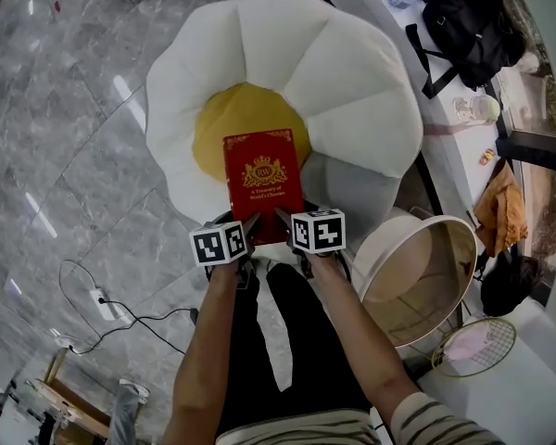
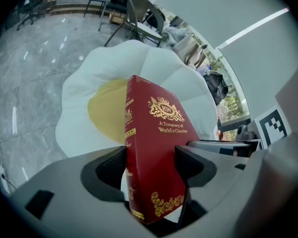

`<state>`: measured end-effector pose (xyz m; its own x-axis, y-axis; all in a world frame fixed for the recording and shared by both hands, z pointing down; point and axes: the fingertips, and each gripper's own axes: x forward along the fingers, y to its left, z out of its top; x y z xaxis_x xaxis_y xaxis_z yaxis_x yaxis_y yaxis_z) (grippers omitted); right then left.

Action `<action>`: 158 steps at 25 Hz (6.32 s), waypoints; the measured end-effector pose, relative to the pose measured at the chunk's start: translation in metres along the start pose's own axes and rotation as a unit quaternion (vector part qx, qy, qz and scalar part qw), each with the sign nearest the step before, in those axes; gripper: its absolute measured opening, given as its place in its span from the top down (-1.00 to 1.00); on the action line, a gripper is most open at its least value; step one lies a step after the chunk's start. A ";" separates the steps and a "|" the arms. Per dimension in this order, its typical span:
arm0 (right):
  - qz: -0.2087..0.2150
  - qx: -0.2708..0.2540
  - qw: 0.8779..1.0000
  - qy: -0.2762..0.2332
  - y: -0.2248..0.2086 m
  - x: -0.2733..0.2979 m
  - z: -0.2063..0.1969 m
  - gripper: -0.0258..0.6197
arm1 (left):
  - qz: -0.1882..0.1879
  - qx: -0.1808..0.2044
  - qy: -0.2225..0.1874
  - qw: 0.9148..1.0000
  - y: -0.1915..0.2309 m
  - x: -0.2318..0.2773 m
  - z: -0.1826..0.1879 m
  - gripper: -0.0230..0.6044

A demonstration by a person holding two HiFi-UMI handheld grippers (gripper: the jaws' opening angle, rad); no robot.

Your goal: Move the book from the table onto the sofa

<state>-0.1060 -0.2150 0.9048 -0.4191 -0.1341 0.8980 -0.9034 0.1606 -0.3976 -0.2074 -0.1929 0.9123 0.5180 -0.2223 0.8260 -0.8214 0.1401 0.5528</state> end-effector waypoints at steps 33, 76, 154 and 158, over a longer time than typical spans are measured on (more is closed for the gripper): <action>-0.039 -0.005 0.999 0.034 -0.046 0.083 -0.007 0.01 | 0.010 -0.024 0.038 0.999 0.048 0.088 -0.006 -0.08; 0.015 -0.031 0.998 -0.058 0.045 -0.044 -0.005 0.88 | -0.035 0.025 -0.065 0.997 -0.048 -0.058 -0.009 0.91; 0.076 -0.248 0.809 -0.527 0.314 -0.641 0.147 0.88 | -0.041 0.325 -0.516 0.792 -0.418 -0.589 0.095 0.91; 0.073 -0.246 0.810 -0.528 0.309 -0.640 0.151 0.88 | -0.042 0.326 -0.516 0.791 -0.419 -0.587 0.099 0.91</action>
